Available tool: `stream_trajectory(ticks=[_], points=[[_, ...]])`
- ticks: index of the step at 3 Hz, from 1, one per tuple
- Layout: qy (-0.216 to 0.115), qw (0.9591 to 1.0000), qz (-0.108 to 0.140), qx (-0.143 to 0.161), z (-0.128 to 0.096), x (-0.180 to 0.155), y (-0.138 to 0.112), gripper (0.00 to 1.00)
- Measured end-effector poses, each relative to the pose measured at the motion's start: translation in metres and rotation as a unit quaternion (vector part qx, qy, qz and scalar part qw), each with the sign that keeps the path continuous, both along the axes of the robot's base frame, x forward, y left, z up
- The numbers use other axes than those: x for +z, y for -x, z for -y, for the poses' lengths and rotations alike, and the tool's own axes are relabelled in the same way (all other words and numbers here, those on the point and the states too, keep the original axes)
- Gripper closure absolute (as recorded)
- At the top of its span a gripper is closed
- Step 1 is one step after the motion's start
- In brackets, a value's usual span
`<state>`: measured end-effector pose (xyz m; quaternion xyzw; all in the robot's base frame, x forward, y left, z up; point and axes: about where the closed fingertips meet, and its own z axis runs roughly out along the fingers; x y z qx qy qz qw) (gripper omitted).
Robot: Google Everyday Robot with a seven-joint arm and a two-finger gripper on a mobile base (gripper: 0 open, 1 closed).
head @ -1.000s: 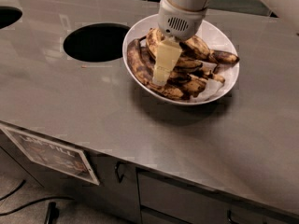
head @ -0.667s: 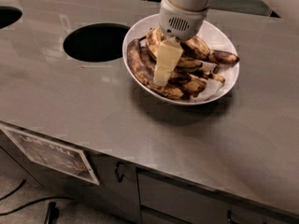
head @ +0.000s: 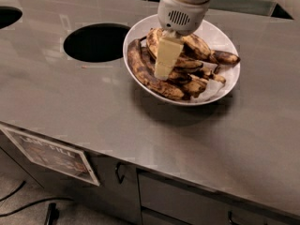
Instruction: Pick banana from white bowl
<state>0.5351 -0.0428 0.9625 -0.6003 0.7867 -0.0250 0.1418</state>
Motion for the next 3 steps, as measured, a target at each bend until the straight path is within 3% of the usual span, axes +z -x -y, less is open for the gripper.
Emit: stream_trajectory(ticks=[1,3], points=[[0.0,1.0,0.0,0.0,-0.0001,-0.0002,-0.0002,0.38],[0.004,0.9999,-0.009,-0.001,-0.0042,-0.0094,-0.0093,0.38]])
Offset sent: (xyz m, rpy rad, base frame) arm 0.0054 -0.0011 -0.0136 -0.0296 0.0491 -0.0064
